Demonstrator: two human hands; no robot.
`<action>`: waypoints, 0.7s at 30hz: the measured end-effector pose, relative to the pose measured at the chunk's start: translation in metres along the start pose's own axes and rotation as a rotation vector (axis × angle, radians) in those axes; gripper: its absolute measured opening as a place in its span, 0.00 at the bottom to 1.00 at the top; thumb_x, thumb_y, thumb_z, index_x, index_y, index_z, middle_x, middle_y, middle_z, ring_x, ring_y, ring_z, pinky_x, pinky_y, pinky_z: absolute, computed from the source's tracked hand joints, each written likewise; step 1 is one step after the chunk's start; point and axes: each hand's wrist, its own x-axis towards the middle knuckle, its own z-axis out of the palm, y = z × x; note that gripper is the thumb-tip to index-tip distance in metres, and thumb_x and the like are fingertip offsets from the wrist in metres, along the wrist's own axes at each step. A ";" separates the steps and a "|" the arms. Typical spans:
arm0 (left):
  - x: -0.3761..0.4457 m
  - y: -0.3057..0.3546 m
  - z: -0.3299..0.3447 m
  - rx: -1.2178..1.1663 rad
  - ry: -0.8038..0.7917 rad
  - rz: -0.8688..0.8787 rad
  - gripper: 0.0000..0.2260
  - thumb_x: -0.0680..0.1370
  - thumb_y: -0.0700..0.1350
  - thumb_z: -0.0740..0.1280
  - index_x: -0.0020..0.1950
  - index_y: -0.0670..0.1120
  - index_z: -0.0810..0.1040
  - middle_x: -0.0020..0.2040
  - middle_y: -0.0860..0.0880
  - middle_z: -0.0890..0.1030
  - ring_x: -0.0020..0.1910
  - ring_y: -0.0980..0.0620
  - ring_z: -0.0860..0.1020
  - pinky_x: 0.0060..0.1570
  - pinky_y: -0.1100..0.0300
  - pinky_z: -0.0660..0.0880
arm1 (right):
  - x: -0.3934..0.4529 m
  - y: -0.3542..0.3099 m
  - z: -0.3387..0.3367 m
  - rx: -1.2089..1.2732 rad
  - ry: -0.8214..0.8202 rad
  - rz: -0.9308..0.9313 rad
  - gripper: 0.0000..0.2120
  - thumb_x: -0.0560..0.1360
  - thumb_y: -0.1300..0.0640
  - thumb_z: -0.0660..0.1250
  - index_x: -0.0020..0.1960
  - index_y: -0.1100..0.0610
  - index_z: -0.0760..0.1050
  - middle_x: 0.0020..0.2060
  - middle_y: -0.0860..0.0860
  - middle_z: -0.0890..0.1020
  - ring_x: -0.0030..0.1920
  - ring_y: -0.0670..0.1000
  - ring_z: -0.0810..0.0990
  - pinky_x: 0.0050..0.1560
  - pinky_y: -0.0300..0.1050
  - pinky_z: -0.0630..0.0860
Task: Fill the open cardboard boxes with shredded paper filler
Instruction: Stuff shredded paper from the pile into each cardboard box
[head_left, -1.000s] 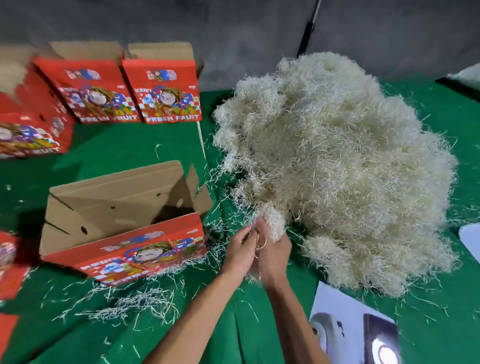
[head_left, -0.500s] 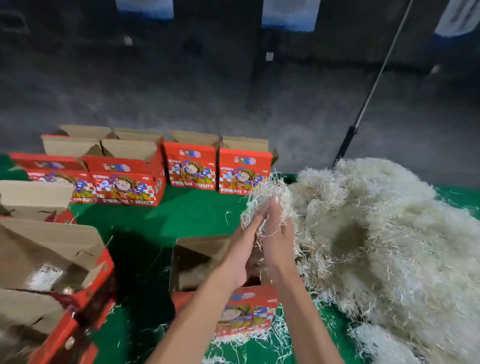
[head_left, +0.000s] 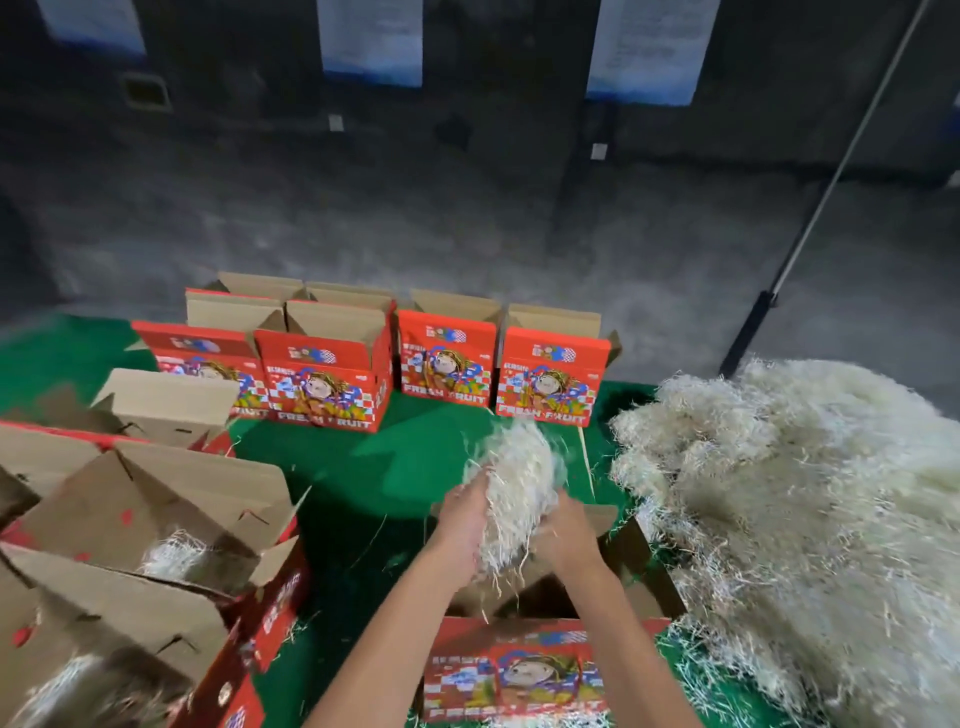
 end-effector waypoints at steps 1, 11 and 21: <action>0.001 -0.014 0.001 0.080 0.002 -0.039 0.33 0.80 0.61 0.62 0.80 0.48 0.56 0.76 0.43 0.65 0.71 0.41 0.70 0.73 0.42 0.63 | -0.002 0.012 0.009 -0.207 -0.093 0.041 0.11 0.80 0.62 0.62 0.61 0.59 0.74 0.56 0.55 0.80 0.56 0.55 0.81 0.55 0.46 0.78; -0.005 -0.118 -0.014 0.276 0.393 0.145 0.29 0.84 0.56 0.55 0.81 0.48 0.52 0.80 0.52 0.59 0.78 0.51 0.57 0.76 0.53 0.52 | -0.096 0.077 0.114 -0.200 0.372 -0.149 0.18 0.70 0.63 0.68 0.60 0.59 0.80 0.57 0.53 0.83 0.56 0.56 0.82 0.62 0.54 0.72; 0.019 -0.126 -0.032 0.603 0.453 0.505 0.07 0.83 0.57 0.56 0.50 0.55 0.67 0.40 0.59 0.73 0.41 0.72 0.73 0.41 0.75 0.68 | -0.071 0.062 0.122 -0.112 0.243 -0.071 0.10 0.79 0.61 0.64 0.59 0.57 0.77 0.52 0.53 0.80 0.47 0.60 0.82 0.45 0.53 0.76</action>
